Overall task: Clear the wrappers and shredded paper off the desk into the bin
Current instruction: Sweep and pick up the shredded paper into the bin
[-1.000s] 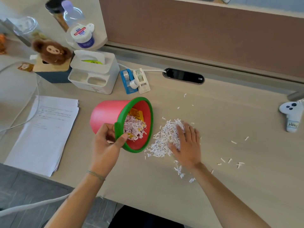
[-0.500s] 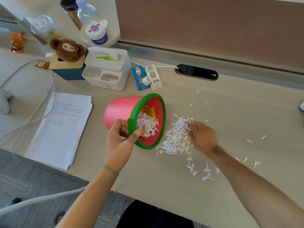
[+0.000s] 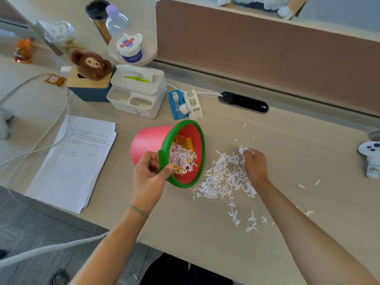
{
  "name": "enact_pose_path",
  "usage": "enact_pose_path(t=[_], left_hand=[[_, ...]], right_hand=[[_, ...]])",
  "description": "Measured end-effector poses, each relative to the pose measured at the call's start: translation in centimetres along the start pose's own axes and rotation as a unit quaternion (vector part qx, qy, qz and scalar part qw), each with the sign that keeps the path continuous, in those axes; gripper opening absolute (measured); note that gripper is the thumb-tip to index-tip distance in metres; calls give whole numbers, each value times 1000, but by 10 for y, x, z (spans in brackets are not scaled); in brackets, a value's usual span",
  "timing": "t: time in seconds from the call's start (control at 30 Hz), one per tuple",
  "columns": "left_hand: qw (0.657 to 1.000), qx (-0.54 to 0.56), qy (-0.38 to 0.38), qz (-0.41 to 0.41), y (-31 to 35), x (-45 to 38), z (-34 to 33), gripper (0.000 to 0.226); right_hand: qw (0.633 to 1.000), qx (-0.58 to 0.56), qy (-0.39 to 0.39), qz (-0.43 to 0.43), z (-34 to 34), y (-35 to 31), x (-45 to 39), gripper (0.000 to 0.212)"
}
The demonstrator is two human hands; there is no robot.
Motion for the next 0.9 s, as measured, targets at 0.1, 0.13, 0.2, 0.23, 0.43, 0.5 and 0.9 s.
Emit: enact_pose_path(t=[0.1, 0.13, 0.2, 0.23, 0.43, 0.5, 0.9], left_hand=[[1000, 18, -4, 0, 1, 1, 2, 22], [1000, 23, -5, 2, 2, 1, 3, 24], [999, 35, -10, 7, 1, 1, 6, 31], [999, 39, -11, 8, -1, 1, 7, 32], [999, 39, -8, 11, 1, -1, 16, 39], [999, 40, -6, 11, 2, -3, 19, 42], [999, 36, 7, 19, 0, -14, 32, 40]], right_hand=[[969, -212, 24, -126, -2, -9, 12, 35], [953, -265, 25, -147, -5, -18, 16, 33], [919, -358, 6, -166, -18, -41, 24, 32], [900, -401, -8, -172, -27, -54, 28, 32], [842, -510, -55, -167, -88, -125, 45, 36], [846, -505, -66, -161, -110, -142, 50, 36], [929, -346, -52, -123, -174, -144, 70, 16]])
Point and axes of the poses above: each hand's wrist, its own x-axis away from the middle knuckle, its own z-axis out of the back of the hand, y = z × x, the point moved 8 cm from there along -x, towards the middle knuckle, and after that the axes turned 8 degrees about z, right-handed, at the moved point
